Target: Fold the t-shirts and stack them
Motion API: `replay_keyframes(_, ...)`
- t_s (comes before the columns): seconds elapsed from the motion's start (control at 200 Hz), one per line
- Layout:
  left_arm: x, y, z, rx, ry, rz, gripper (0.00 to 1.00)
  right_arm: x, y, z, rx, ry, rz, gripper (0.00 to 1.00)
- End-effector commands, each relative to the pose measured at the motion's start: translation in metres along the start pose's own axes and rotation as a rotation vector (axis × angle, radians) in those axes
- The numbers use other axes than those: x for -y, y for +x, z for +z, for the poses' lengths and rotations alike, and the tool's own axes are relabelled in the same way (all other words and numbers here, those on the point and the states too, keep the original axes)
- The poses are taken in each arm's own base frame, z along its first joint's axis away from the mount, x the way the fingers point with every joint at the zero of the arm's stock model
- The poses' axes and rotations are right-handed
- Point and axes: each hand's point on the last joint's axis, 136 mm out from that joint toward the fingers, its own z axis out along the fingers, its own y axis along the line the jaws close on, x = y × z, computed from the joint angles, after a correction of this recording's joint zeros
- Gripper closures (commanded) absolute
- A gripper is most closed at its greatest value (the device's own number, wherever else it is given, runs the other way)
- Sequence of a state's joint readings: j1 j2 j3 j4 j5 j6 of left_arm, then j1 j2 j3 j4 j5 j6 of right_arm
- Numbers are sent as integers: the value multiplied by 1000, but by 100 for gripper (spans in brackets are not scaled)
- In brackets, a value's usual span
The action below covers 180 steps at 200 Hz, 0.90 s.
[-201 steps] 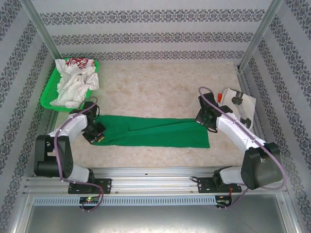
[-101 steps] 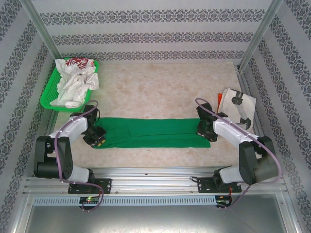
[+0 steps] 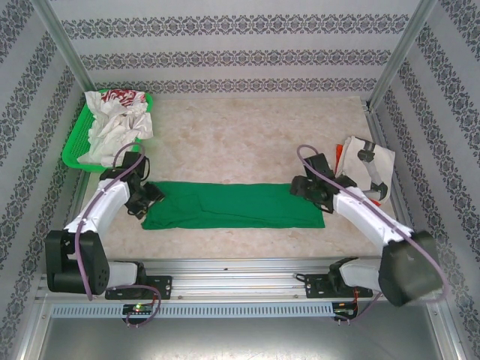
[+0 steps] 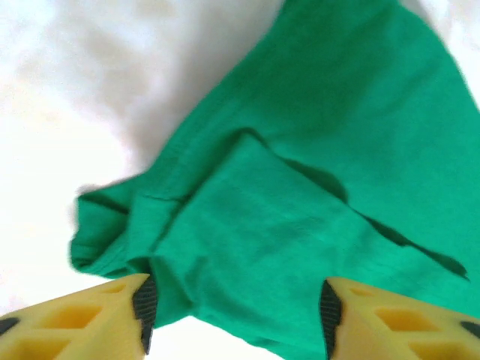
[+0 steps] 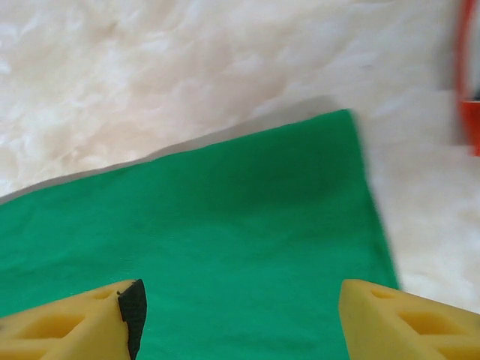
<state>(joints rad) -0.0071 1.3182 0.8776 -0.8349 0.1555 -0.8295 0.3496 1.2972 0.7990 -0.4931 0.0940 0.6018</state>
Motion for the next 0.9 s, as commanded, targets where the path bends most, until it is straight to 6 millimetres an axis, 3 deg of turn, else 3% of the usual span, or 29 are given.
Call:
replay_keyframes(0.0, 24, 6, 14, -49, 67, -20, 52, -44, -5, 15, -22, -96, -47, 33)
replay_keyframes(0.115, 24, 5, 38, -76, 44, -32, 70, -66, 8, 41, -94, -94, -71, 36)
replay_keyframes(0.2, 24, 5, 53, -97, 25, -30, 77, -72, 19, 58, -146, -89, -66, 38)
replay_keyframes(0.35, 33, -8, 76, -101, 6, -15, 80, -63, 30, 76, -185, -47, -62, 38)
replay_keyframes(0.5, 53, -33, 97, -93, -25, 30, 80, -50, 35, 79, -201, -25, -50, 38)
replay_keyframes(0.649, 85, -67, 120, -86, -40, 83, 80, -37, 37, 80, -207, -10, -32, 38)
replay_keyframes(0.894, 166, -132, 146, -74, -17, 160, 71, -37, 54, 87, -258, -37, 10, 38)
